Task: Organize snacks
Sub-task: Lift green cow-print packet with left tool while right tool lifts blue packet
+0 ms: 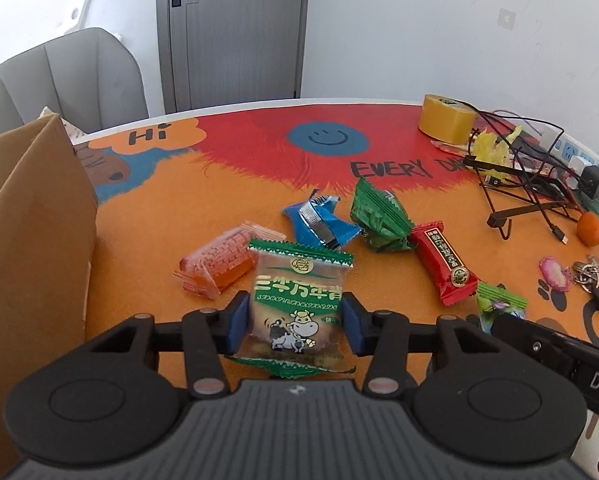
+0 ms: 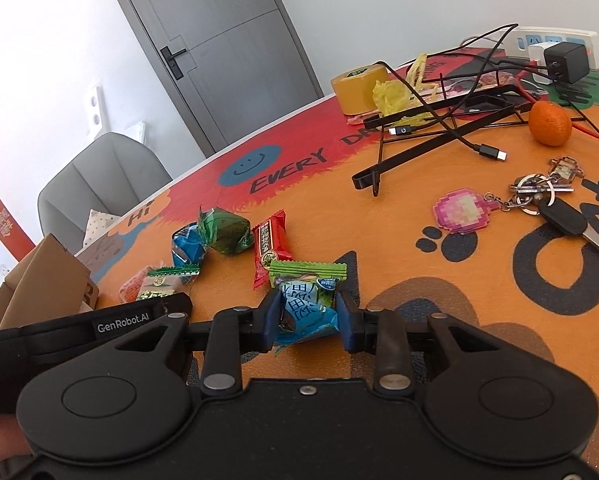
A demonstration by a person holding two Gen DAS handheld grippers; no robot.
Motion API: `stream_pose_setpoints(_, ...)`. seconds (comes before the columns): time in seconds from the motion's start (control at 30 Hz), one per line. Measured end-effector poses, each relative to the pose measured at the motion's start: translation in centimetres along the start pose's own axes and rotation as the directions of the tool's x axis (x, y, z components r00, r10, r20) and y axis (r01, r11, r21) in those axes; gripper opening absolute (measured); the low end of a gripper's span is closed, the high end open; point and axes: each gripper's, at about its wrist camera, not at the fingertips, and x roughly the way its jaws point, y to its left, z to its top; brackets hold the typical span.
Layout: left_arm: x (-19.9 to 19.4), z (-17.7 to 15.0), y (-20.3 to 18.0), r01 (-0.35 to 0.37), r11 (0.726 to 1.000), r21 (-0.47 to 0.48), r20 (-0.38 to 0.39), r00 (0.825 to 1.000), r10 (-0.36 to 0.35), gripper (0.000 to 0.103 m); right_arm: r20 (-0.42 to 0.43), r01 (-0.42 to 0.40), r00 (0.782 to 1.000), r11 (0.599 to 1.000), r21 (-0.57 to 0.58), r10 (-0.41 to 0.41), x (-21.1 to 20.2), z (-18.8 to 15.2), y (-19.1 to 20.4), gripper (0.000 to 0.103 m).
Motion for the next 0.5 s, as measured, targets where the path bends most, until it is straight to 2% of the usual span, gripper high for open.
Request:
stream_pose_setpoints(0.2,-1.2,-0.3,0.2,0.027,1.0,-0.005,0.011,1.0,-0.027,0.047,0.014,0.003,1.0,1.0,-0.004,-0.003,-0.6,-0.1,0.4,0.031)
stream_pose_setpoints(0.5,-5.0,0.1,0.4,0.058,0.998,-0.01,0.076,0.995,-0.057,0.047,0.049,-0.009,0.999,1.0,-0.023,0.011,-2.5,-0.1,1.7,0.03)
